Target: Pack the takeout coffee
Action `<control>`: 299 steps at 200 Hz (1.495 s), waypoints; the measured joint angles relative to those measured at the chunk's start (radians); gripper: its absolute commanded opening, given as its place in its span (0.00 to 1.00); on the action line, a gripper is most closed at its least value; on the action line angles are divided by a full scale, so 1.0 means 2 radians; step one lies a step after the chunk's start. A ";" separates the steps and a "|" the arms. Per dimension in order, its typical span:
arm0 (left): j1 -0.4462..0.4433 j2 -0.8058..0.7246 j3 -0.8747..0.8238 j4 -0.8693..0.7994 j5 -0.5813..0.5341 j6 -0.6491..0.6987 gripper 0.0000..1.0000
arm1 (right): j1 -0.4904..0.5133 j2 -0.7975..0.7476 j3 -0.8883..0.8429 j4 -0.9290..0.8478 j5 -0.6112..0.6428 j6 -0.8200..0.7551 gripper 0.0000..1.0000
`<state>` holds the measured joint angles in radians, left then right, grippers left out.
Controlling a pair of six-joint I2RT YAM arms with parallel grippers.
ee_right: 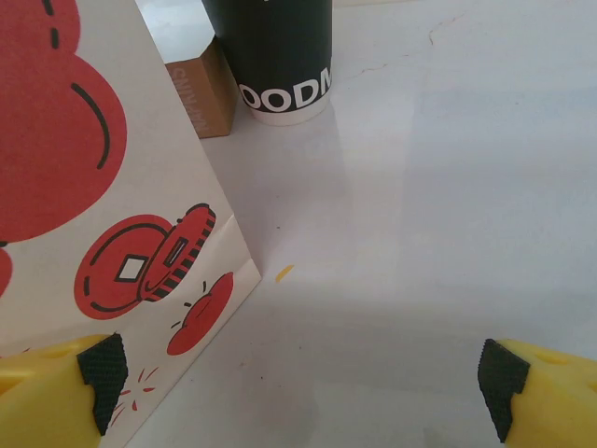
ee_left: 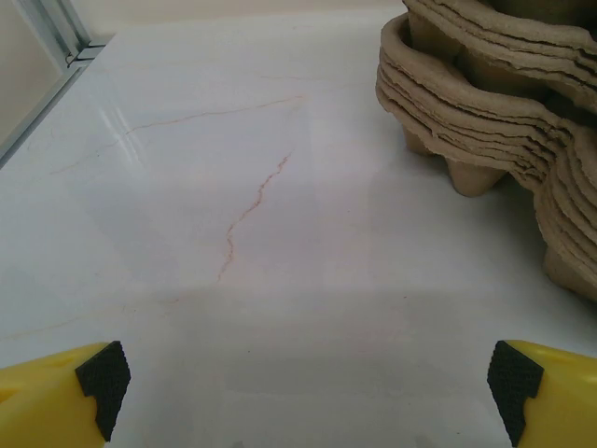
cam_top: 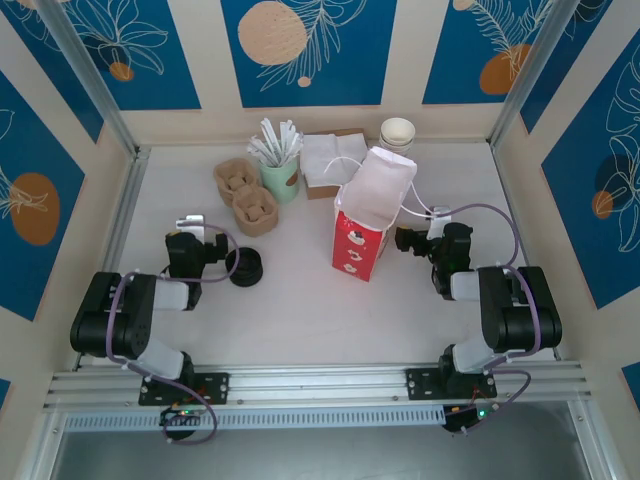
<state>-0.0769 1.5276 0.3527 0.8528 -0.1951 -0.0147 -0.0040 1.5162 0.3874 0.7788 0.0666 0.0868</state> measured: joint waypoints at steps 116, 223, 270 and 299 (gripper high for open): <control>0.000 0.000 0.000 0.000 0.000 0.000 1.00 | 0.000 0.000 0.000 0.001 -0.003 0.000 0.99; -0.001 -0.159 0.030 -0.142 -0.038 -0.003 1.00 | -0.038 -0.097 -0.005 -0.046 0.050 0.067 0.99; -0.002 -0.257 0.203 -0.393 -0.077 -0.086 1.00 | -0.076 -0.169 0.127 -0.278 0.127 0.186 0.99; -0.002 -0.265 0.301 -0.526 -0.073 -0.139 1.00 | -0.086 -0.157 0.273 -0.443 0.134 0.259 0.99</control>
<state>-0.0811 0.9985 0.9539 -0.1989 -0.3405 -0.2920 -0.1764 1.2030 0.9333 -0.1074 0.3336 0.6041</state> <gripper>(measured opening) 0.998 0.991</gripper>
